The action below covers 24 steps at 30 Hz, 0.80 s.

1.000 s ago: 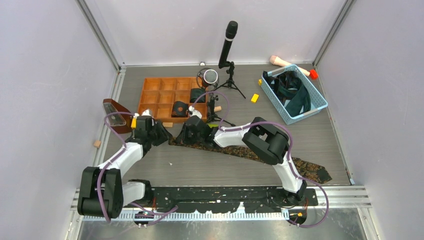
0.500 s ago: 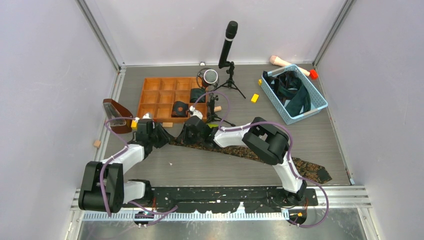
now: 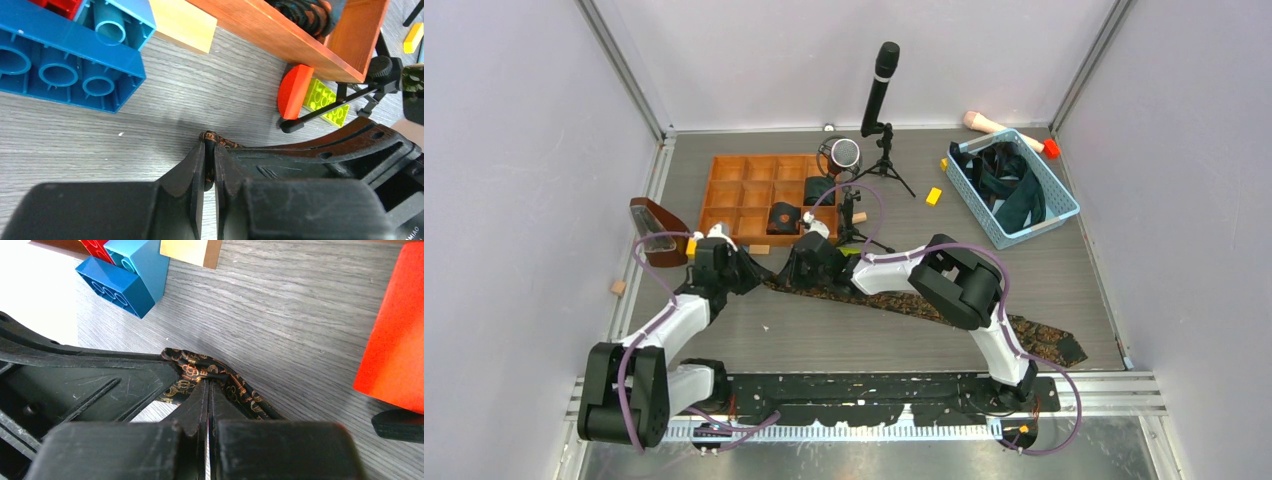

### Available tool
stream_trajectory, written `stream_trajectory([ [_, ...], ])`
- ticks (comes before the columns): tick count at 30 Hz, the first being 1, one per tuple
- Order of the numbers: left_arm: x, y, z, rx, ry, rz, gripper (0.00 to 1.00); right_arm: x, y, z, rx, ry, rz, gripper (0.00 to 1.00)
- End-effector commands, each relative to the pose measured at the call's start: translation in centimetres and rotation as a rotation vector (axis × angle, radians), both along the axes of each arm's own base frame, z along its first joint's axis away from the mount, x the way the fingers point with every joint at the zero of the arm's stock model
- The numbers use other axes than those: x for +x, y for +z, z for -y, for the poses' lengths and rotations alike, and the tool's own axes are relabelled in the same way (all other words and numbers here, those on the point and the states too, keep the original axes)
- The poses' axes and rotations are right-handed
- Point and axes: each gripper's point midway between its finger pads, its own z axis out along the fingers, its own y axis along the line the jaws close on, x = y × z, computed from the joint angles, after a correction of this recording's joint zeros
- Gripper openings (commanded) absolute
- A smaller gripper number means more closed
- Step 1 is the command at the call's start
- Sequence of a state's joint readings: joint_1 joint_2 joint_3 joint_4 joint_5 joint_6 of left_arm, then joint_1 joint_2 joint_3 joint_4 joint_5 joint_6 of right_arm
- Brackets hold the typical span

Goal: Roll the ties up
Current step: Roll the tie at the center of the board.

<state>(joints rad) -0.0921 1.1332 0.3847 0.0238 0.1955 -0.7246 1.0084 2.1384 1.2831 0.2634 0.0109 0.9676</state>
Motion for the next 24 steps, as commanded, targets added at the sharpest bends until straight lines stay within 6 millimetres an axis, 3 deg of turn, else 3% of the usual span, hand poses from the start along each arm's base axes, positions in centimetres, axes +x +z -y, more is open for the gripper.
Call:
stream_trajectory([
  [1,0.4,1.9,1.0,-0.011,-0.080,0.088,0.10,-0.4,-1.7,1.2,-0.059,-0.002,-0.025,0.00],
  [11,0.2,2.3,2.9,-0.051,-0.201,0.114,0.01,-0.8,-0.6,1.2,-0.049,0.026,-0.016,0.01],
  [24,-0.4,2.9,5.4,-0.033,-0.293,0.135,0.00,0.1,0.7,2.7,-0.072,-0.056,0.005,0.08],
])
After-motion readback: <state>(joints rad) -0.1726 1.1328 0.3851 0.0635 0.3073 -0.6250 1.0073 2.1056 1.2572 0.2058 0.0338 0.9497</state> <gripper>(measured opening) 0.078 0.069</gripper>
